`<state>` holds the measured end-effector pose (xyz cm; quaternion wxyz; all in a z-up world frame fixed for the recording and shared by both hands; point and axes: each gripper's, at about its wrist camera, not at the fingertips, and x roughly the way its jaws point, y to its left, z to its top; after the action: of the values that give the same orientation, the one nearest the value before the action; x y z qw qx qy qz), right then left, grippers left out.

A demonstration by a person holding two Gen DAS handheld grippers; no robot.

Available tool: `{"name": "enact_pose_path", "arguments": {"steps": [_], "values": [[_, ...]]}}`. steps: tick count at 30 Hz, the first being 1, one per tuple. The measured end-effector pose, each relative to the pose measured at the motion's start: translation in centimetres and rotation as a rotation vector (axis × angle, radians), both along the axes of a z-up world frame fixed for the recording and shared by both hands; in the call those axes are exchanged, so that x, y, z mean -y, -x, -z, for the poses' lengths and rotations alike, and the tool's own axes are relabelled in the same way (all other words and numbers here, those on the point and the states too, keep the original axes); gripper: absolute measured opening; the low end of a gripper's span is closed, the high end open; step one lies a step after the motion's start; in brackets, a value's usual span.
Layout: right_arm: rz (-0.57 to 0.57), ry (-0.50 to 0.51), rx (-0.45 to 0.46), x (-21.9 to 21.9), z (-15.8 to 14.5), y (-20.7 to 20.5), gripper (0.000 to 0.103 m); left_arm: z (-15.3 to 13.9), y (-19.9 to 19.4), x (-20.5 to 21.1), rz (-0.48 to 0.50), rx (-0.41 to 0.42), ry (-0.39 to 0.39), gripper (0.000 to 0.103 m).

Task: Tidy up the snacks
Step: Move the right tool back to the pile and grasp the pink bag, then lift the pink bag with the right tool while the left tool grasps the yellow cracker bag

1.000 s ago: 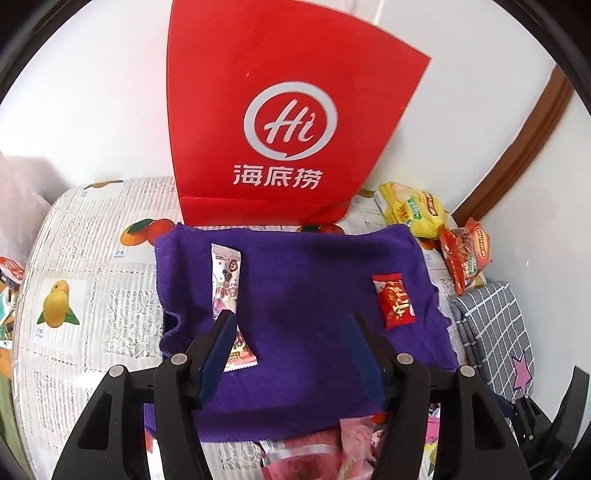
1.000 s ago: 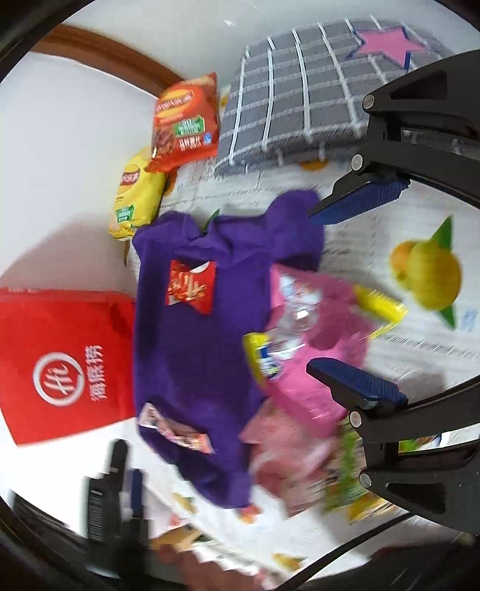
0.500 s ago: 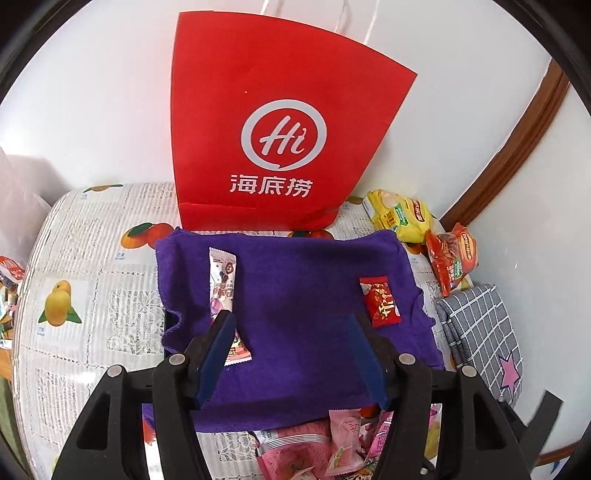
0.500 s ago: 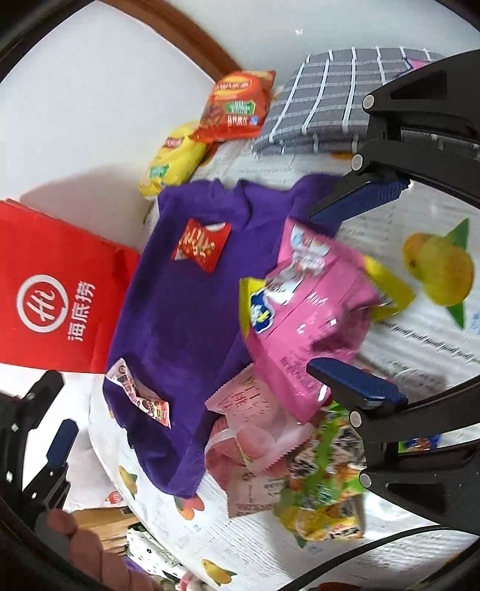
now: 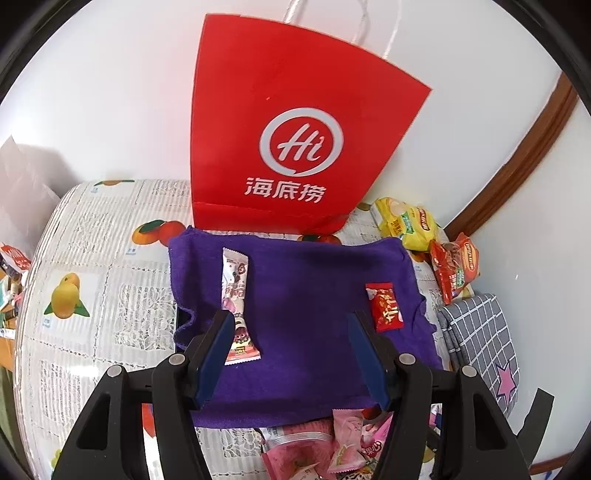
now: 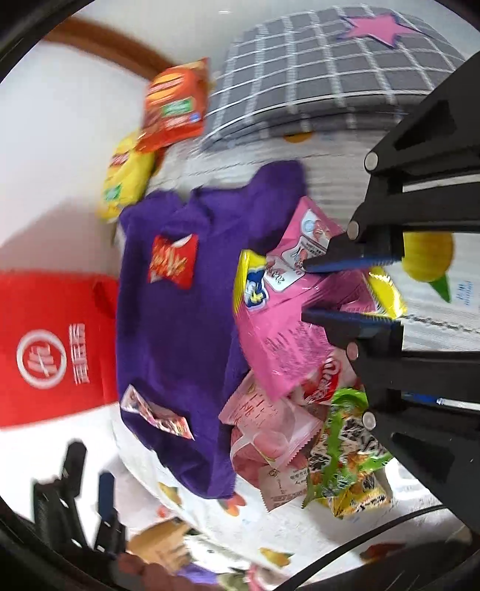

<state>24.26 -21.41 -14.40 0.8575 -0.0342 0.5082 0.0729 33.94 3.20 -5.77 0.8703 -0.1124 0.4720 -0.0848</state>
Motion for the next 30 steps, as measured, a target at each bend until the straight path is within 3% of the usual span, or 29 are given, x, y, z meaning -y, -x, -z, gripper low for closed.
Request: {"name": "enact_pose_path", "arguments": {"steps": [5,9,11,12,13,18,24,27,30], "values": [[0.079,-0.114,-0.074,2.2,-0.4,2.5,0.016,-0.9,0.8,0.3,0.014,0.024,-0.001,0.061],[0.076,-0.082,-0.055,2.2,-0.9,5.1,0.02,-1.5,1.2,0.1,0.016,0.036,0.008,0.061],[0.073,-0.034,-0.01,1.9,-1.6,6.0,0.043,-1.6,1.3,0.0,0.017,0.039,0.01,0.062],[0.071,-0.016,0.016,1.9,-1.8,6.2,0.068,-1.6,1.3,0.0,0.017,0.039,0.012,0.061],[0.06,0.005,0.058,1.7,-2.2,6.5,0.083,-1.6,1.3,0.0,0.016,0.039,0.014,0.062],[-0.045,0.069,0.094,-0.1,-1.8,5.4,0.085,-1.7,1.3,-0.2,0.016,0.039,0.018,0.062],[-0.136,0.161,0.0,-1.7,2.1,3.2,0.085,-1.8,1.3,-0.6,0.007,0.043,0.02,0.062],[-0.149,0.217,0.022,-2.3,3.0,3.2,0.085,-1.8,1.2,-0.7,0.001,0.039,0.019,0.062],[-0.119,0.192,0.041,-1.7,2.8,3.5,0.078,-1.7,1.2,-0.5,0.002,0.035,0.012,0.062]]}}
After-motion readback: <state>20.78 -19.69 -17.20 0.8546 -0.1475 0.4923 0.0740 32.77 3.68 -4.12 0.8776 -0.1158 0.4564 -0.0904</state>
